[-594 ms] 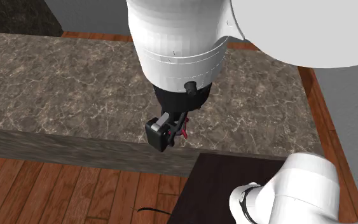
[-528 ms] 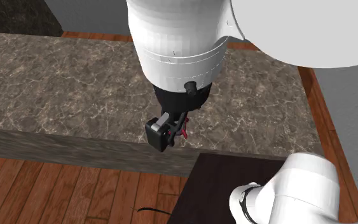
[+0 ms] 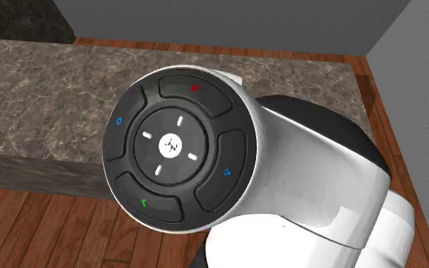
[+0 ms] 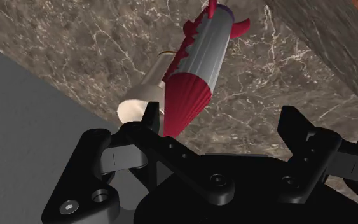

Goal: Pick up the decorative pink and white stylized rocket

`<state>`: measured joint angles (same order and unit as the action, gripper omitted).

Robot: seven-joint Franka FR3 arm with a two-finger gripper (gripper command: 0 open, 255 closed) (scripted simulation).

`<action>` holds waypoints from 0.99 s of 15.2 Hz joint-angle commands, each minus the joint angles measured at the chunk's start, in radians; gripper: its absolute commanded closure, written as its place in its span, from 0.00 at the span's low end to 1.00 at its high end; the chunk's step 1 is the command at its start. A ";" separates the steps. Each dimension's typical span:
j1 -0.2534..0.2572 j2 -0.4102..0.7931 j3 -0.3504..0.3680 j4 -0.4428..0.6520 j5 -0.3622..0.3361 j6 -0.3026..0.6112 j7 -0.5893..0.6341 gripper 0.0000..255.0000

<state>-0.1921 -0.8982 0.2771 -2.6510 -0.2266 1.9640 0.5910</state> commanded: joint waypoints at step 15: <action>-0.560 0.096 0.600 -0.167 -0.363 0.429 0.898 0.00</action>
<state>-0.7375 -0.8139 0.8551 -2.8150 -0.5841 2.3804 1.4653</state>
